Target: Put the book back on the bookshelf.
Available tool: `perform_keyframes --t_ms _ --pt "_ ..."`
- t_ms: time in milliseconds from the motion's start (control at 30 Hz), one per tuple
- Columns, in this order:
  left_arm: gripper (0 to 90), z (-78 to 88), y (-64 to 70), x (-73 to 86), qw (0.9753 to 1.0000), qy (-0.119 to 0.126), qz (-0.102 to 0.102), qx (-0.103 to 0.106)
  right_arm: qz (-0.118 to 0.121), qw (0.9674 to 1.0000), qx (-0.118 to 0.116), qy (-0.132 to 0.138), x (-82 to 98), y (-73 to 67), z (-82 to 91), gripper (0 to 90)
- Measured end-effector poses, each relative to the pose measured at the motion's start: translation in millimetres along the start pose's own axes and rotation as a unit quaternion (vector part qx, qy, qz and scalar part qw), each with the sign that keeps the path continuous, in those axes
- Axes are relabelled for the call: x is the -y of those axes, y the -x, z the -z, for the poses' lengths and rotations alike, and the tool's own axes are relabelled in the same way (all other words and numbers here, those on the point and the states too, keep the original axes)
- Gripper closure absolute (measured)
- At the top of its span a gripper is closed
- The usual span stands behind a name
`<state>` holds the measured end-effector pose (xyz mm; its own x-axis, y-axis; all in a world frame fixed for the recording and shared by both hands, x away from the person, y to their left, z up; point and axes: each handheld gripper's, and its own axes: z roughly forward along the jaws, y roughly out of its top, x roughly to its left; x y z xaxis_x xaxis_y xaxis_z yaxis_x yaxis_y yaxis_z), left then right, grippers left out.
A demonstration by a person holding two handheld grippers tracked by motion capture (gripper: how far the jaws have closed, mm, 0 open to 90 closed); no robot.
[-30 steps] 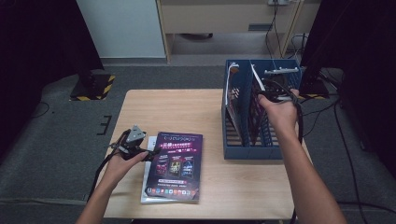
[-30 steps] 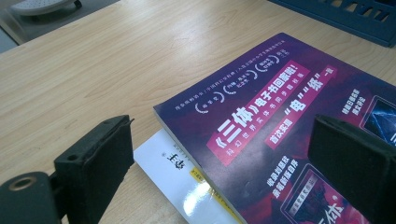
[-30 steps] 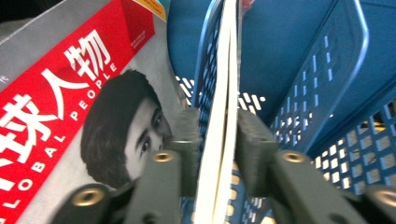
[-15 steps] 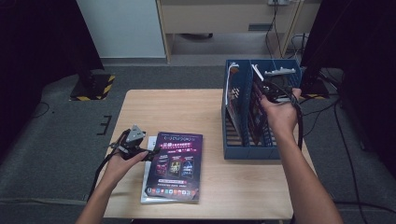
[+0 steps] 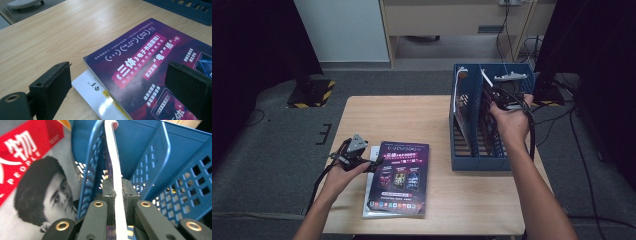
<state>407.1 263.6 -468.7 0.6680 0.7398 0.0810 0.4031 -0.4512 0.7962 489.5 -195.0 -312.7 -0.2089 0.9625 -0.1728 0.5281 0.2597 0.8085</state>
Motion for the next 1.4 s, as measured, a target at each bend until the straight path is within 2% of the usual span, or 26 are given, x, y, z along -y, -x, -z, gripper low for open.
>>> perform_keyframes --t_ms 200,467,667,900,1267,1400 --pt "6.5 0.0 0.0 0.0 1.0000 -0.001 0.000 0.001 -0.014 0.9996 -0.023 0.010 -2.5 -1.0 2.2 77.0" --pt "6.5 -0.1 0.2 -0.1 1.0000 -0.001 -0.001 0.002 -0.035 0.9975 -0.061 0.007 -2.4 -0.3 1.4 68.9" --pt "6.5 0.2 0.0 -0.2 1.0000 -0.001 0.000 0.001 -0.045 0.9958 -0.080 0.007 -2.0 -1.1 0.1 58.1" --pt "6.4 0.3 -0.1 -0.2 1.0000 0.000 0.000 0.001 -0.057 0.9933 -0.099 0.019 -2.3 -0.4 0.4 43.6" --pt "6.4 0.0 0.2 -0.3 1.0000 0.000 0.000 0.001 -0.057 0.9917 -0.111 0.031 -3.3 -0.5 2.1 35.2" --pt "6.4 0.7 0.2 -0.4 1.0000 0.001 0.000 0.001 -0.058 0.9916 -0.109 0.038 -5.1 -0.6 4.5 32.3"
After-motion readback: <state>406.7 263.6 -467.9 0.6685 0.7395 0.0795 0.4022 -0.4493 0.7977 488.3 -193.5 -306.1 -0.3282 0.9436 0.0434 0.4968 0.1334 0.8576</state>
